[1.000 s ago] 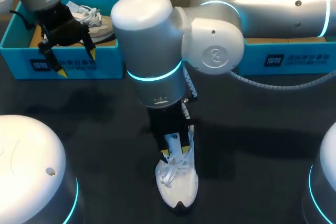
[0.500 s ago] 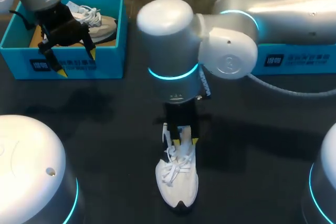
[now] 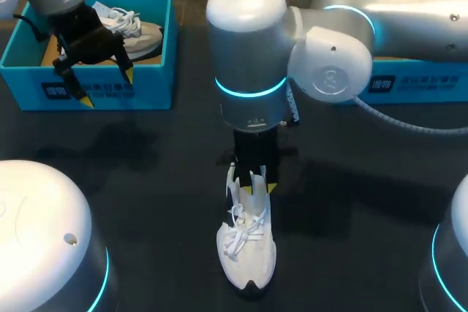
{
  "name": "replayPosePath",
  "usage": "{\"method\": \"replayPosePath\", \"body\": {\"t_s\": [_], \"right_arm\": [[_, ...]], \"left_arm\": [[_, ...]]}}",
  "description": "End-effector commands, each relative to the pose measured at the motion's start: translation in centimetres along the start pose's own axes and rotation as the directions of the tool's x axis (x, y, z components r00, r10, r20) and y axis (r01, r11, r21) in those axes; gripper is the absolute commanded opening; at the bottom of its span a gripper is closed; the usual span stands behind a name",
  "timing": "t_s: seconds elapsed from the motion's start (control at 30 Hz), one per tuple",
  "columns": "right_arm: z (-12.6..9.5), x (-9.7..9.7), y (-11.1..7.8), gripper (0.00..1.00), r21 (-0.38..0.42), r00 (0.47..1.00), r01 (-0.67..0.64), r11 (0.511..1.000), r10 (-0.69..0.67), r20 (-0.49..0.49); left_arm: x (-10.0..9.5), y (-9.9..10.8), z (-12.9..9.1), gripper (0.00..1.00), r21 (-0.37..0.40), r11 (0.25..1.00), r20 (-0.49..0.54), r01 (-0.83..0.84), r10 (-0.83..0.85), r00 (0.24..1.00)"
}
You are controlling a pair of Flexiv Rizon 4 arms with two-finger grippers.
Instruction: Take the shoe out of the shoebox, open the shoe tongue, remove and reinsert the insole, then place the shoe into the shoebox
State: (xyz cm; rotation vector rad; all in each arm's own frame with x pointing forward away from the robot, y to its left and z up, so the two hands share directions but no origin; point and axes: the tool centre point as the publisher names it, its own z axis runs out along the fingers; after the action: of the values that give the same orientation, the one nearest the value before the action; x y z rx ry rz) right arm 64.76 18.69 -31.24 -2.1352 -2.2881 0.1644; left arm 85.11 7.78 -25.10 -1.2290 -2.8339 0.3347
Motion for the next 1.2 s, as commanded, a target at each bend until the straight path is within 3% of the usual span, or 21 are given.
{"method": "replayPosePath", "body": {"t_s": [0.03,0.37,0.5,0.63,0.7,0.73,0.8,0.87,0.9,0.93,0.97,1.0,1.03,1.07,1.2], "right_arm": [[1.2,0.1,0.9,0.25,-0.001,0.999,0.022,1.0,-0.022,-0.027],[2.6,-0.4,3.2,0.24,-0.009,0.986,0.131,0.991,-0.131,-0.1],[0.9,-0.7,3.1,0.25,-0.009,0.984,0.167,0.986,-0.167,-0.057],[-1.6,-0.9,4.1,0.24,0.022,0.935,0.355,0.934,-0.356,0.003],[-2.4,-1.2,4.6,0.26,0.01,0.865,0.501,0.866,-0.501,0.031],[-2.8,-1.4,4.9,0.27,-0.003,0.803,0.594,0.804,-0.593,0.049],[-3.4,-1.7,5.1,0.39,-0.037,0.639,0.769,0.639,-0.764,0.09],[-3.7,-2.4,5.4,0.42,-0.054,0.585,0.811,0.582,-0.805,0.105],[-3.8,-2.8,5.6,0.41,-0.07,0.52,0.854,0.515,-0.847,0.111],[-3.8,-3.0,5.7,0.42,-0.081,0.492,0.87,0.485,-0.863,0.115],[-3.9,-3.3,5.9,0.46,-0.106,0.454,0.89,0.443,-0.883,0.122],[-4.0,-3.4,6.0,0.62,-0.116,0.407,0.912,0.394,-0.903,0.134],[-4.0,-3.4,6.1,0.91,-0.121,0.376,0.925,0.361,-0.916,0.141],[-4.1,-3.5,6.2,1.0,-0.125,0.329,0.942,0.313,-0.932,0.149],[-4.0,-3.4,6.9,1.0,-0.135,0.214,0.972,0.192,-0.962,0.171]], "left_arm": [[0.0,0.0,0.0,1.0,-0.002,1.0,-0.002,-0.001,0.001,1.0],[0.0,0.0,0.0,1.0,-0.002,1.0,-0.002,-0.001,0.001,1.0],[0.0,0.0,0.0,1.0,-0.002,1.0,-0.002,-0.001,0.001,1.0],[0.0,0.0,0.0,1.0,-0.002,1.0,-0.002,-0.001,0.001,1.0],[0.0,0.0,0.0,1.0,-0.002,1.0,-0.002,-0.001,0.001,1.0],[0.0,0.0,0.0,1.0,-0.002,1.0,-0.002,-0.001,0.001,1.0],[0.0,0.0,0.0,1.0,-0.002,1.0,-0.002,-0.001,0.001,1.0],[0.0,0.0,0.0,1.0,-0.002,1.0,-0.002,-0.001,0.001,1.0],[0.0,0.0,0.0,1.0,-0.002,1.0,-0.002,-0.001,0.001,1.0],[0.0,0.0,0.0,1.0,-0.002,1.0,-0.002,-0.001,0.001,1.0],[0.0,0.0,0.0,1.0,-0.002,1.0,-0.002,-0.001,0.001,1.0],[0.0,0.0,0.0,1.0,-0.002,1.0,-0.002,-0.001,0.001,1.0],[0.0,0.0,0.0,1.0,-0.002,1.0,-0.002,-0.001,0.001,1.0],[0.0,0.0,0.0,1.0,-0.002,1.0,-0.002,-0.001,0.001,1.0],[0.0,0.0,0.0,1.0,-0.002,1.0,-0.002,-0.001,0.001,1.0]]}}
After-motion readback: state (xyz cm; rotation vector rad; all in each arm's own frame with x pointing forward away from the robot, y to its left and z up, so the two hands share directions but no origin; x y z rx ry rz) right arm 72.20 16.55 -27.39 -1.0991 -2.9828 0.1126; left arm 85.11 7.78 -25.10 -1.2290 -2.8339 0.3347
